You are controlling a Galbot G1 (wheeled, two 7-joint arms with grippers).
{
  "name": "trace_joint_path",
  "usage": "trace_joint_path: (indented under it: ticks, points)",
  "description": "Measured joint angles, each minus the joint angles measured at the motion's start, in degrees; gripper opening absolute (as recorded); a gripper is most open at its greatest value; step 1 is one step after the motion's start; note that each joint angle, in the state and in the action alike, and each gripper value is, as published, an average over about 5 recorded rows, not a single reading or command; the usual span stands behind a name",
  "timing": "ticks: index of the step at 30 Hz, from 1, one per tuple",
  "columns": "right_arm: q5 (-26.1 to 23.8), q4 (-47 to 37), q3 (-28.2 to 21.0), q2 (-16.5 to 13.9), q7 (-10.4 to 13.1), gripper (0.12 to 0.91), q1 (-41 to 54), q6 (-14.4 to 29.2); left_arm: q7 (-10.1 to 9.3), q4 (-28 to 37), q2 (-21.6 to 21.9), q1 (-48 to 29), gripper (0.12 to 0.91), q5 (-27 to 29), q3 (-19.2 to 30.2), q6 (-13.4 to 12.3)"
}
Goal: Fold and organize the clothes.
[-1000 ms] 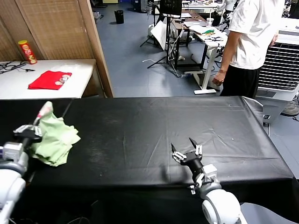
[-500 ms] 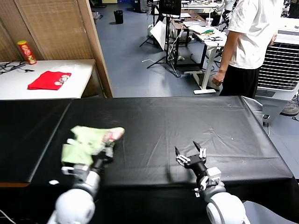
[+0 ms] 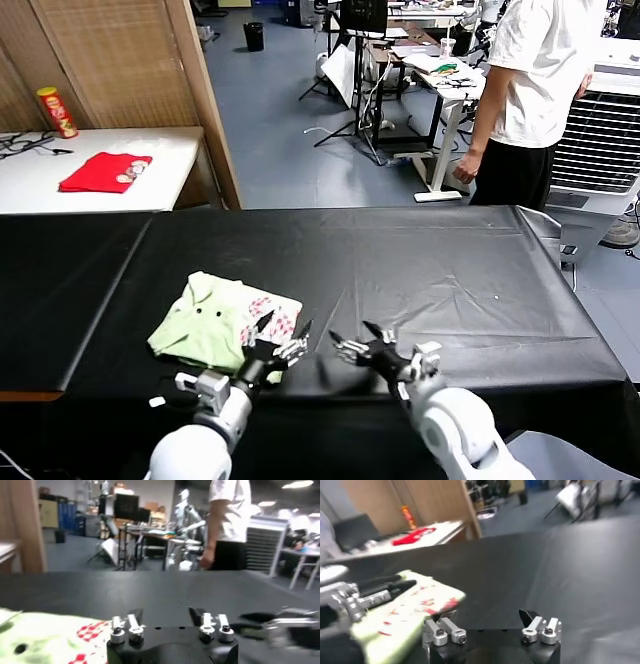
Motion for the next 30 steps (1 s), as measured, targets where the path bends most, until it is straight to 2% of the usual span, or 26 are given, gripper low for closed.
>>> trace_joint_path:
  ticks: [4,9,12,15,19,24,27,30]
  points:
    - [5.8,-4.2,-3.2,2.4,2.3,0.798,4.5,-0.6,-1.10,-0.4,0.2,1.5,0.797,0.3,-1.7,-1.4]
    - [11.1,-10.0,-5.9,5.9,5.5,0.798,9.0,-1.3,-1.32,-0.9,-0.1,3.7,0.798,1.7,-3.3,-3.0]
    - [12.6,-13.4,-6.7,8.3,7.1,0.796,11.2,-1.3,-1.50,-1.2,-0.1,4.9,0.798,2.0,-4.0,-3.6]
    - [12.6,-16.3,-7.0,10.2,7.1,0.763,12.9,-1.0,-1.73,-1.5,-0.1,5.9,0.798,2.0,-4.7,-4.0]
    - [10.2,-19.4,-7.5,11.5,5.4,0.634,14.5,0.1,-1.88,-1.5,-0.1,7.0,0.798,2.0,-5.6,-4.7]
    - [5.0,-22.7,-8.2,11.6,2.6,0.381,16.5,2.0,-1.98,-1.4,-0.3,7.9,0.798,2.2,-6.0,-5.5]
    - [-0.7,-24.4,-9.1,10.8,-0.4,0.219,17.6,5.1,-2.12,-1.4,-0.5,8.1,0.798,2.3,-6.2,-5.8]
    - [-9.5,-26.3,-10.1,9.5,-4.5,0.138,18.9,9.4,-2.23,-1.1,-0.6,8.2,0.798,2.3,-6.3,-6.1]
